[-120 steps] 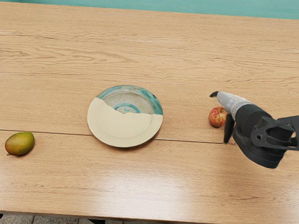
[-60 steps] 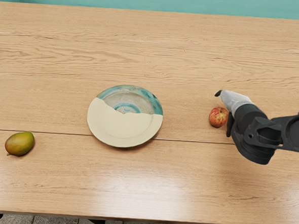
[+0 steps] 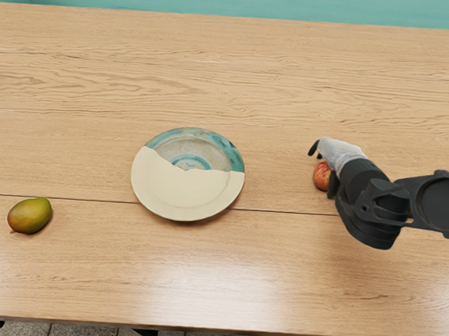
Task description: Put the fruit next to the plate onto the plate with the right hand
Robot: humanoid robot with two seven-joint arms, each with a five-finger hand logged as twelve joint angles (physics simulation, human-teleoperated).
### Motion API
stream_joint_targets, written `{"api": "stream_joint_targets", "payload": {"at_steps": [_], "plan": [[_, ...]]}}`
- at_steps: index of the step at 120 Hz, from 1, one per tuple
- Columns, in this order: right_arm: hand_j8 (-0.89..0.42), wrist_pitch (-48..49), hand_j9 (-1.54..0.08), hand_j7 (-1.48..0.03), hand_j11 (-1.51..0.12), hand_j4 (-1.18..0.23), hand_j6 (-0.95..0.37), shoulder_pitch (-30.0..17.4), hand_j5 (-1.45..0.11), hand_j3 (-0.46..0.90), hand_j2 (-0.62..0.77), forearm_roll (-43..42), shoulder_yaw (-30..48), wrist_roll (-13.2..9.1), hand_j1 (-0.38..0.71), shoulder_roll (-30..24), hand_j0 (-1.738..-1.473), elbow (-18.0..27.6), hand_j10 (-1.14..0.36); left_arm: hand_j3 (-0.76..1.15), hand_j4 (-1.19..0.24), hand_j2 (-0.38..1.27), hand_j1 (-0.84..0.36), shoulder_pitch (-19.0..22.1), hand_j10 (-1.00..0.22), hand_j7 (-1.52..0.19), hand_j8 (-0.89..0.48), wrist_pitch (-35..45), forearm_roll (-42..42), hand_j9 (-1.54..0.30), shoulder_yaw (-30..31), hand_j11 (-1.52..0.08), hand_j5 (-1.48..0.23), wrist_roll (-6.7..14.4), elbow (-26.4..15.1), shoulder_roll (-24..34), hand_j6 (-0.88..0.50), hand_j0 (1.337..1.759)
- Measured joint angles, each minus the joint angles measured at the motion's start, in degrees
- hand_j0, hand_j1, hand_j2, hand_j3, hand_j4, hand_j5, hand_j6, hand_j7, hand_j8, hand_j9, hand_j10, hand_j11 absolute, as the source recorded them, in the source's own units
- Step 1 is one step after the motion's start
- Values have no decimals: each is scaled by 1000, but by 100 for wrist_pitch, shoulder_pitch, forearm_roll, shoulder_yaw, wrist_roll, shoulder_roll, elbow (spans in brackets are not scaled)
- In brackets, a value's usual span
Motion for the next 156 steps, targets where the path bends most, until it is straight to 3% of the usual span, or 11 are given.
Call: {"api": "stream_joint_targets", "payload": {"at_steps": [63,98,122,156], "plan": [[-416,1,-548,-548,-548,-422,-422,-49,-548,0,-83,-7,32,0,156,110,-1658,12,-422,0,-1,0,349,1,0,0,-1,0,0,0,0,0,0,0,0,0,-1,1658],[-392,0,-510,-510,-510,-393,-393,-76,-510,0,-77,-37,18,0,121,21,-1658,21,-393,0,-1,0,349,-3,0,0,-1,0,0,0,0,0,0,0,0,0,-1,1658],[-440,1,-607,-607,-607,-467,-465,-144,-607,0,-92,-114,16,0,210,-48,-1658,25,-467,0,-1,0,349,-3,0,0,-1,0,0,0,0,0,0,1,0,0,-1,1658],[-406,-2,-811,-806,-811,-625,-438,-124,-801,0,95,-153,22,-2,267,-67,-1653,62,-619,0,-1,0,349,1,0,0,-1,0,0,0,0,0,0,-1,0,0,-1,1658]]}}
